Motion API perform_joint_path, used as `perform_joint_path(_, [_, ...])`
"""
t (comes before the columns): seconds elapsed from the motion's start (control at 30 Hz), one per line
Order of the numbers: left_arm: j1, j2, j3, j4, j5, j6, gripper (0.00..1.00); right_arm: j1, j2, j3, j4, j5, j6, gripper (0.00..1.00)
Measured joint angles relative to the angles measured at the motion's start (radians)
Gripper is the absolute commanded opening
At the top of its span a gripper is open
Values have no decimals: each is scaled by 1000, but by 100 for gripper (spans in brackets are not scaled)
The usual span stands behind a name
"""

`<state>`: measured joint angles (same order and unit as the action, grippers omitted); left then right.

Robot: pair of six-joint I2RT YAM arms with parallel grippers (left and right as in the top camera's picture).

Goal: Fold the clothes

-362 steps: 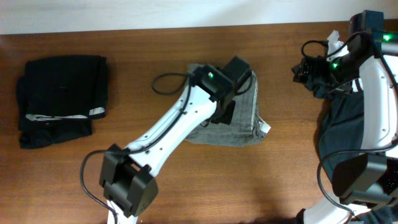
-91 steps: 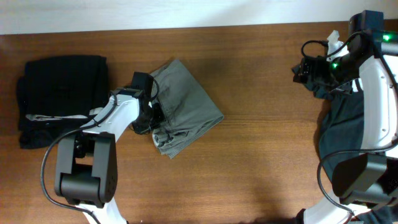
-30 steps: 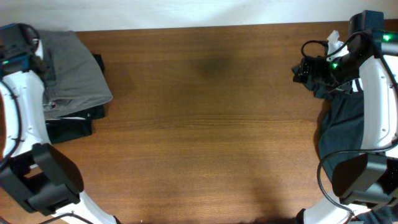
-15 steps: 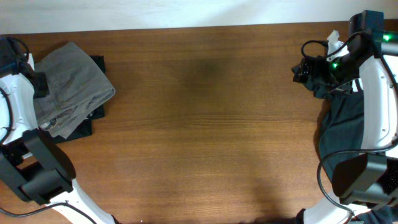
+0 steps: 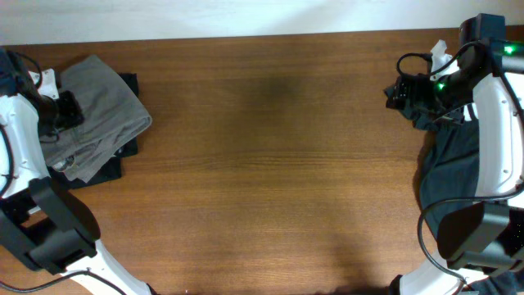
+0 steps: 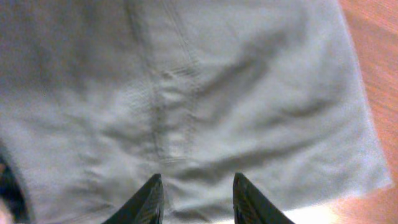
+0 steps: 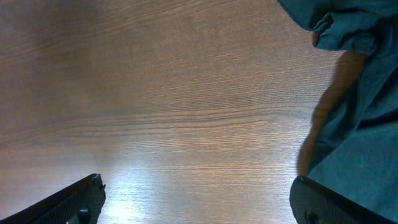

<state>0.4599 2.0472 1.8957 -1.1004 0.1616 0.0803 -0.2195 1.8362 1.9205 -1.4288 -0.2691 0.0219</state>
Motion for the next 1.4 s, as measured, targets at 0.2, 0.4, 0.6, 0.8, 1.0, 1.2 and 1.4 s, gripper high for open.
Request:
perform_joint_path(0.2, [11, 39, -23, -6, 68, -7, 36, 0, 0, 0, 0, 0, 0, 99])
perform_joint_path(0.4, [45, 152, -50, -26, 122, -17, 30, 0, 0, 0, 0, 0, 0, 99])
perform_joint_path(0.6, [50, 166, -44, -39, 222, -19, 40, 0, 0, 0, 0, 0, 0, 99])
perform_joint_path(0.8, [50, 95, 14, -41, 319, -24, 42, 0, 0, 0, 0, 0, 0, 99])
perform_joint_path(1.0, [44, -86, 50, -45, 365, -56, 57, 0, 0, 0, 0, 0, 0, 99])
perform_joint_path(1.2, [0, -174, 55, -37, 382, -82, 99, 0, 0, 0, 0, 0, 0, 99])
perform_joint_path(1.4, [-57, -177, 55, -20, 386, -89, 99, 0, 0, 0, 0, 0, 0, 99])
